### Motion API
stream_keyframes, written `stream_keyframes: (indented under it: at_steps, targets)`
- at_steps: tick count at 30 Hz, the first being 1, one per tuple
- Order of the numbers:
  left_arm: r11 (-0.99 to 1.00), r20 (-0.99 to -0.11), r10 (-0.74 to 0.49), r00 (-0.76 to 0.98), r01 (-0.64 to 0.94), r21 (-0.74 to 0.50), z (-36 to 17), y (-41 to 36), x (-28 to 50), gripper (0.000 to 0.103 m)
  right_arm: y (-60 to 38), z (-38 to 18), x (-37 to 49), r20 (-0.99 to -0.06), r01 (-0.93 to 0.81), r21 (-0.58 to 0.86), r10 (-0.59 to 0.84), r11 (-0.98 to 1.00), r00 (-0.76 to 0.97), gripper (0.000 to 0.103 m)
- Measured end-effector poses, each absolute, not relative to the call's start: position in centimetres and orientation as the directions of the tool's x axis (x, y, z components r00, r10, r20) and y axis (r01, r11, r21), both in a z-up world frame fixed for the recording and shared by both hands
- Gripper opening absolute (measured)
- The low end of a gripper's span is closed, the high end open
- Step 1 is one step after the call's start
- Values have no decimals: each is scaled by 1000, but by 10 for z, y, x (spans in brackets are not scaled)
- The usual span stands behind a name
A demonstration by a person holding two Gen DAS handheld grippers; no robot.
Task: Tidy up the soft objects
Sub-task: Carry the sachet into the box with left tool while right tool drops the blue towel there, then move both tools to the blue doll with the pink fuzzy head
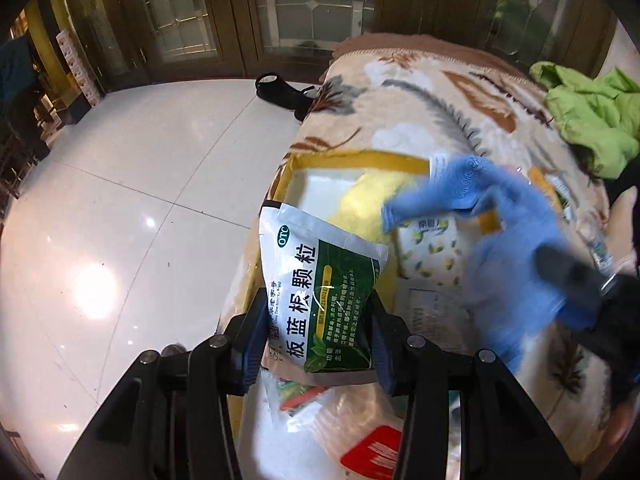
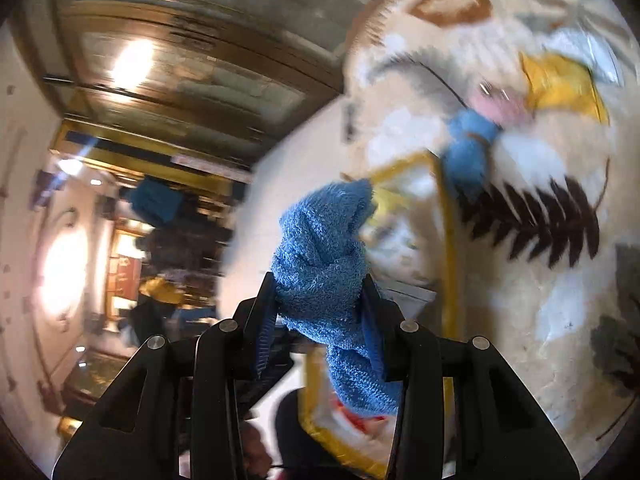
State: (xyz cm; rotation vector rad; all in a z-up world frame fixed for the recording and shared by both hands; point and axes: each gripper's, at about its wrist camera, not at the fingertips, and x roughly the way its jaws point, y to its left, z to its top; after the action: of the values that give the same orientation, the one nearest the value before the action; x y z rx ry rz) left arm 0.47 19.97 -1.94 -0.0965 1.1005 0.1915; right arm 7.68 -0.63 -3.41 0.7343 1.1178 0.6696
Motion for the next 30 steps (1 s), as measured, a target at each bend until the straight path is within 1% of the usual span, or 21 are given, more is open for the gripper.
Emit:
stream_keyframes:
  at_steps: [3,5,6,9,10,11,16,18,24,27,30]
  targets:
    - [980,-885,126,449,-193,41,-23,198,4,48,9,-57,72,-637,-122,729,733,673,237,42]
    - [981,-883,126,452,-190,43,-25,197,6,50,15,-60,67,-669,-163,690,708,705,227,46]
    - [982,-883,120,454,-187,37,-26,197,6,51,18,-59,66,-676,-181,680,703,711,223,46]
    - [983,-881,121,458,-180,42,-28,195,7,62,25,-45,62,-717,-276,602,659,749,228,46]
    - [983,-879,119,462,-177,40,-28,193,6,69,27,-38,59,-732,-313,564,639,764,237,46]
    - [983,-877,122,465,-179,42,-28,193,5,72,29,-35,57,-735,-332,548,631,768,246,46]
    - [981,-872,124,473,-194,34,-24,194,2,74,30,-18,45,-764,-439,411,564,799,312,46]
    - [979,-867,128,481,-200,34,-19,195,0,74,28,-13,41,-768,-457,375,547,807,335,46]
    - [982,-847,123,517,-188,28,-4,192,-3,74,11,-4,35,-755,-457,378,554,805,350,46]
    - [983,-842,125,525,-179,35,-3,187,-4,74,2,-2,32,-748,-442,401,565,803,348,46]
    - [982,-837,140,529,-185,48,-3,183,-5,74,-8,3,29,-738,-448,392,566,803,369,46]
